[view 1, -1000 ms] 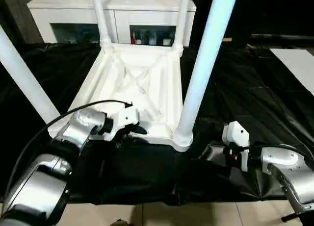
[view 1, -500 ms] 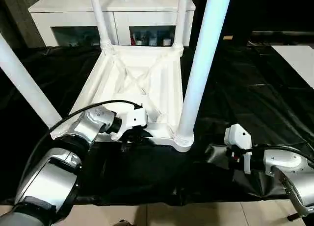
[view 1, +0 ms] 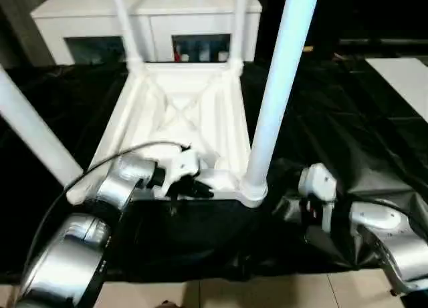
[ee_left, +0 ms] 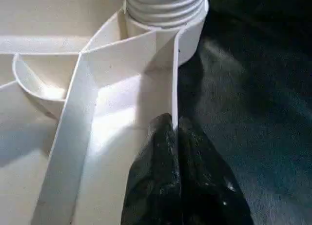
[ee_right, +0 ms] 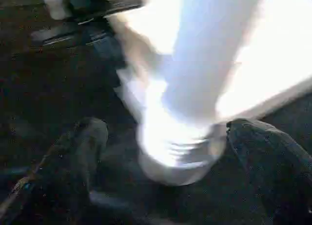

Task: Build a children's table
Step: Rotate table base

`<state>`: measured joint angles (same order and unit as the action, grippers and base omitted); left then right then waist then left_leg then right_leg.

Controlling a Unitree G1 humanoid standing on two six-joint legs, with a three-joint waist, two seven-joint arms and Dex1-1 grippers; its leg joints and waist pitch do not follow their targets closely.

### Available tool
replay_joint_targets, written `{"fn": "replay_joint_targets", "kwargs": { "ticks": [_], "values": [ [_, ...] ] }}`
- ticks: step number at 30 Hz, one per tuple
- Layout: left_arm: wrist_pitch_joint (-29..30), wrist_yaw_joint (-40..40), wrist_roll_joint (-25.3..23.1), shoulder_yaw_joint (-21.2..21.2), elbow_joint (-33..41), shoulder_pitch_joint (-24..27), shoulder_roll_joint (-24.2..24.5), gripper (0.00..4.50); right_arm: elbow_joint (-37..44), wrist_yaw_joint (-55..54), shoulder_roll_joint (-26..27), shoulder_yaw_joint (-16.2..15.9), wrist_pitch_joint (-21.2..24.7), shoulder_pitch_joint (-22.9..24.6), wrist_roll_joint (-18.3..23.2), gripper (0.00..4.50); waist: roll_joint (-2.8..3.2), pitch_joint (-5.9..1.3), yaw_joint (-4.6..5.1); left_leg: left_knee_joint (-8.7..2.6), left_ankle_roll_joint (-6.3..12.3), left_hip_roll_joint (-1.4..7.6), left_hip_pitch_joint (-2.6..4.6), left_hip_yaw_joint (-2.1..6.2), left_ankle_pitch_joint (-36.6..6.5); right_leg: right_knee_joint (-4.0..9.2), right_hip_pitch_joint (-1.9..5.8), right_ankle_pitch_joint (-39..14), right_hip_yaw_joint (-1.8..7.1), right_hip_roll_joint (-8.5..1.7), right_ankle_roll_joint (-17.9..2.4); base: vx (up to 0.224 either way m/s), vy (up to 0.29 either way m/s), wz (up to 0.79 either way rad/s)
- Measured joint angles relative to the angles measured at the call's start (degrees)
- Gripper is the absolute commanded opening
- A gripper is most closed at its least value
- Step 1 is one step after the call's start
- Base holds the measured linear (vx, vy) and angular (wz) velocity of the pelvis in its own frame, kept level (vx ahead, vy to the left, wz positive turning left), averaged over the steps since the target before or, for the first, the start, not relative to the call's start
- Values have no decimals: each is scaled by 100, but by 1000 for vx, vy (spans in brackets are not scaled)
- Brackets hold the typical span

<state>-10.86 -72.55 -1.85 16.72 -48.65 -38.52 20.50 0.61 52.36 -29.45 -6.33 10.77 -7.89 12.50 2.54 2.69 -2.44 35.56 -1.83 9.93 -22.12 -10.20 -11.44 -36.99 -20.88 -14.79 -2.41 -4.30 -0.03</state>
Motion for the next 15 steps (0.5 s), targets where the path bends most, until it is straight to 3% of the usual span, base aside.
{"fn": "replay_joint_targets", "kwargs": {
  "ticks": [8,12,15],
  "values": [
    [956,547,-17,-63,2111,1139,110,6,-281,-473,168,536,164,-161,183,450,6,-6,76,-7,2,0,9,-15,-1,2,-5,-1,8,-3,1,0,0,0],
    [1689,733,-12,-78,2795,1415,79,6,-355,-251,154,578,405,-206,398,450,6,-4,73,-7,1,1,7,-16,0,1,-10,-1,8,-2,1,0,0,0],
    [2136,893,-25,-60,3038,1441,-4,6,-425,90,109,319,386,-294,406,450,-7,4,70,-7,0,1,5,-17,0,1,-10,-1,7,-3,1,0,0,0]
  ]
}}
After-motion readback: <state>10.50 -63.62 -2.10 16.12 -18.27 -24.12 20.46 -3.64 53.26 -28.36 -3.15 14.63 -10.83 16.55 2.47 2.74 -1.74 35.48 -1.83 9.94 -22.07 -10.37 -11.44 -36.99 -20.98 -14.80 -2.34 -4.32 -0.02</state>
